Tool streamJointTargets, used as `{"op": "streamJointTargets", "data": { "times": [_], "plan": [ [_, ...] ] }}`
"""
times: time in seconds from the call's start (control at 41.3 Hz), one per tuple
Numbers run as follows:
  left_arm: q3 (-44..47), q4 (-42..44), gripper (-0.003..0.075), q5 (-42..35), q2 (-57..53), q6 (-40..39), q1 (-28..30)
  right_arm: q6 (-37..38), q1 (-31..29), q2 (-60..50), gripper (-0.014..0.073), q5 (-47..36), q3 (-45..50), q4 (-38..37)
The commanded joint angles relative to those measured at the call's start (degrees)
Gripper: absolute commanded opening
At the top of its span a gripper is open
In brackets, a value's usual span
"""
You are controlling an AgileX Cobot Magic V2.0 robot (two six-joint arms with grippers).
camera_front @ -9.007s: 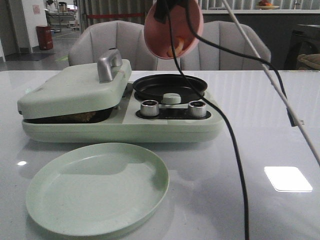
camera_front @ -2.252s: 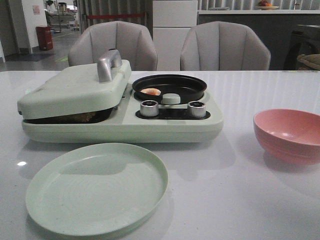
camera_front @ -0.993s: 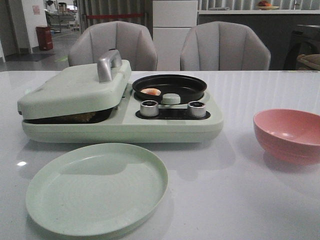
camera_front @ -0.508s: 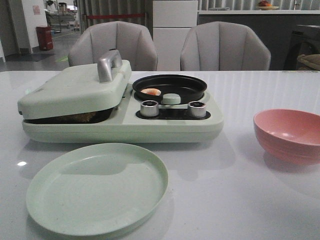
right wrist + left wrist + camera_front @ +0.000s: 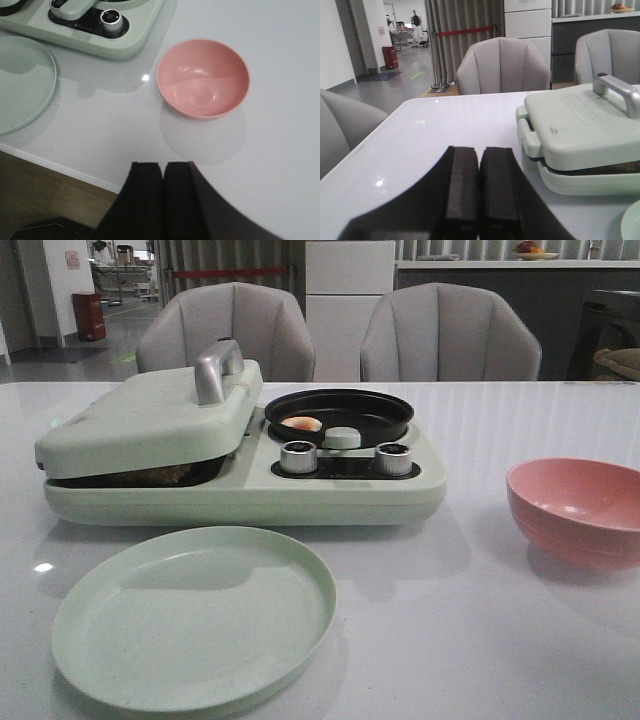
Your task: Make breakfast with bread and shrimp
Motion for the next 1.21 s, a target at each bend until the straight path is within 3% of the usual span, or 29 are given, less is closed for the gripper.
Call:
{"op": "streamJointTargets", "data": {
  "times": [0.0,1.186],
  "plan": [
    [1.92,0.6,0.0104,-6.18,-1.38,-2.27,0.58,-0.16,0.01,0.07,0.0015,-3.75,-1.48,-0.31],
    [1.82,0.2,0.0104,-6.01,-1.38,-5.64,-3.01,-0.16,0.01,0.07,0.0015,-3.49,-1.48,-0.31]
  ]
}}
